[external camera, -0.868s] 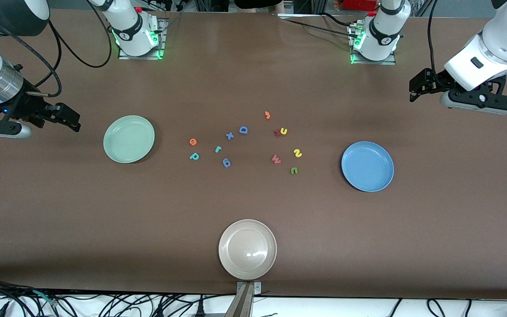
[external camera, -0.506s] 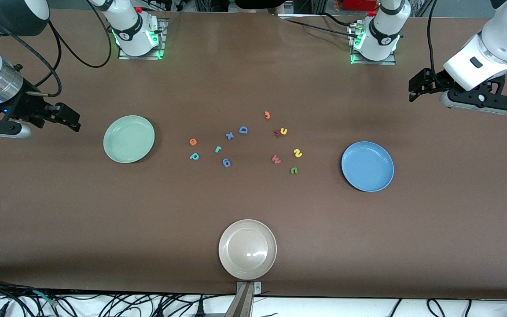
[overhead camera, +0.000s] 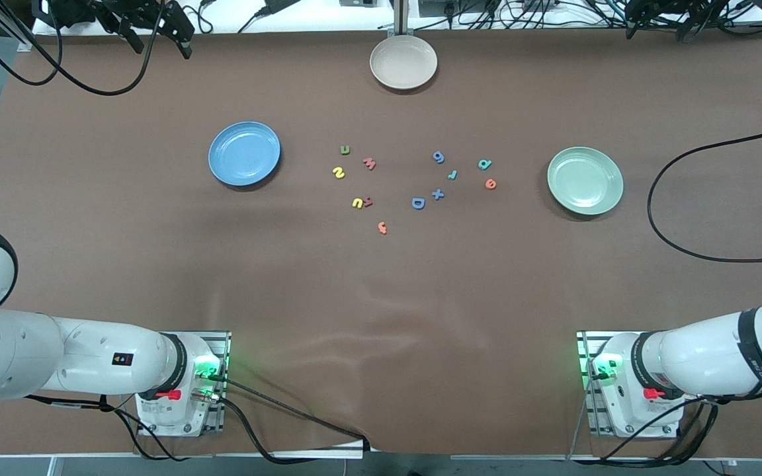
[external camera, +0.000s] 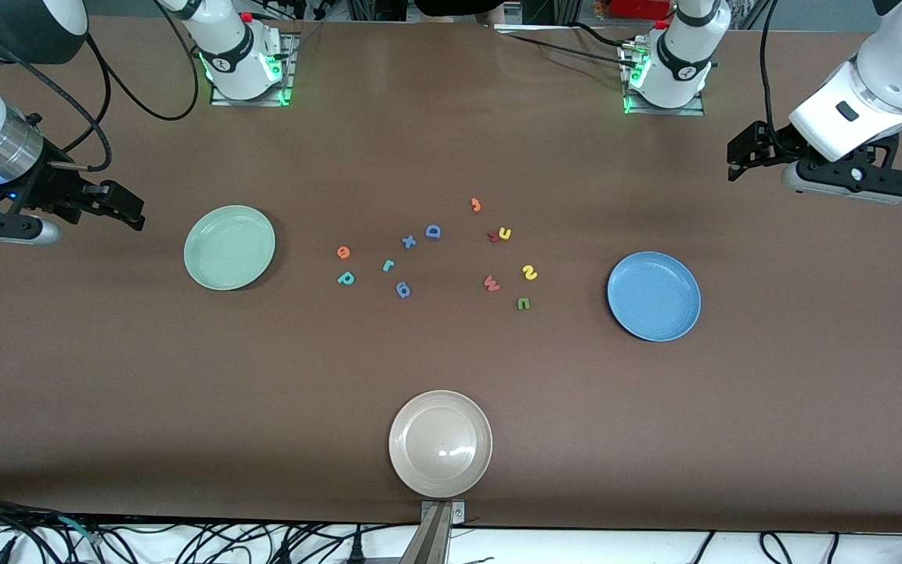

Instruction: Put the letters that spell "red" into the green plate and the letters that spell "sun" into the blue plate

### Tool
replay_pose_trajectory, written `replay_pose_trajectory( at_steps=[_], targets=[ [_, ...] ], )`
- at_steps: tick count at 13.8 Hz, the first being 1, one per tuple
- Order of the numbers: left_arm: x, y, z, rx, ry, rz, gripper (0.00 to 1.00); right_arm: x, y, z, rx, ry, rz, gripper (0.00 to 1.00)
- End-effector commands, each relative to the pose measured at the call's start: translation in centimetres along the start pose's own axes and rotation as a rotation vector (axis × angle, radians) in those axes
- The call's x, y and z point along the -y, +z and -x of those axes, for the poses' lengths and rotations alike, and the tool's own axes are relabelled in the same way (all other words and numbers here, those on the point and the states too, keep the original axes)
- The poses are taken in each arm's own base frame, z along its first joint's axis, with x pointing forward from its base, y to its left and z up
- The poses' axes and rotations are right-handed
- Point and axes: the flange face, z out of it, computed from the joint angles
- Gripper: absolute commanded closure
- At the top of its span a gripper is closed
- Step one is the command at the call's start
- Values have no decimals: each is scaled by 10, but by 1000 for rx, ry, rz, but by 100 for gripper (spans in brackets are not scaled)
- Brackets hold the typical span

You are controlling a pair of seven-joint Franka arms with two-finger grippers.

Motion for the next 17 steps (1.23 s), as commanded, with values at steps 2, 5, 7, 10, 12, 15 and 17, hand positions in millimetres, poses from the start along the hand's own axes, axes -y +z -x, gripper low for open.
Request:
replay_pose_trajectory(
  at_steps=[2, 5, 7, 10, 12, 15, 17],
  targets=[
    [1, -6, 0, 1, -3, 14, 0, -2, -4, 8, 21, -3, -12, 0],
    [1, -6, 0, 1, -3, 14, 0, -1, -2, 6, 26, -3, -12, 0],
    [1, -6, 0, 1, -3, 14, 0, -1, 0, 6, 29, -3, -11, 0],
    [-1, -6, 0, 1, -2, 14, 0, -1, -1, 5, 26, -3, -9, 0],
    [0, -6, 0, 1, -2, 14, 0, -1, -1, 5, 24, -7, -6, 0],
    [0, -6, 0, 1, -3, 14, 0, -2, 0, 4, 23, -12, -5, 0],
    [0, -6, 0, 1, -3, 14, 0, -1, 2, 3, 25, -4, -4, 0]
  ],
)
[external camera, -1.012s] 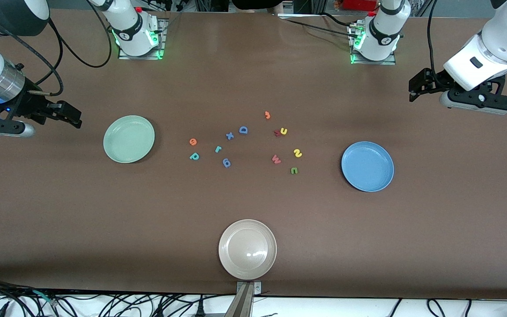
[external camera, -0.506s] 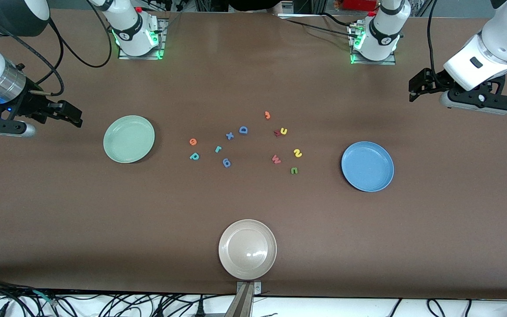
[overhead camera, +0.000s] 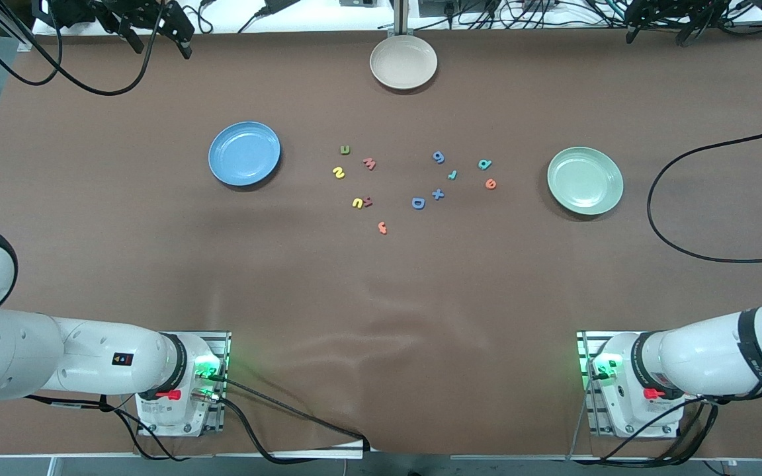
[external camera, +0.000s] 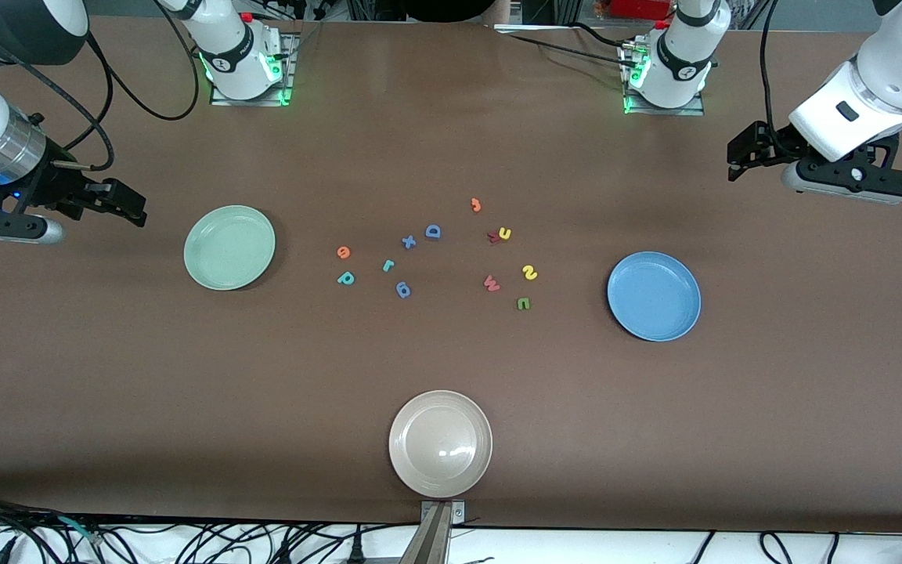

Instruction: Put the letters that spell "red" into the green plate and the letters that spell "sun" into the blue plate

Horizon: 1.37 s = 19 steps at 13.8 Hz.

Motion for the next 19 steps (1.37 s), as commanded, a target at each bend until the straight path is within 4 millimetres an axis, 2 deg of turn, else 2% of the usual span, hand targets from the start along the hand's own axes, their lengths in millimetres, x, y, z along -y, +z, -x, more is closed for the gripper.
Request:
replay_pose_trajectory(
  at_steps=[1, 10, 13, 19],
  targets=[
    [-1, -6, 0, 1, -2, 14, 0, 0, -1, 1, 1, -4, -8, 0],
    [-3, -6, 0, 1, -6, 14, 0, -1, 0, 1, 5, -3, -8, 1],
    [-10, -6, 0, 2, 4, 12, 0, -1, 1, 1, 7, -3, -7, 1],
    [-4, -2, 2, 28, -8, 13, 0, -1, 2, 1, 10, -1, -7, 1]
  ],
)
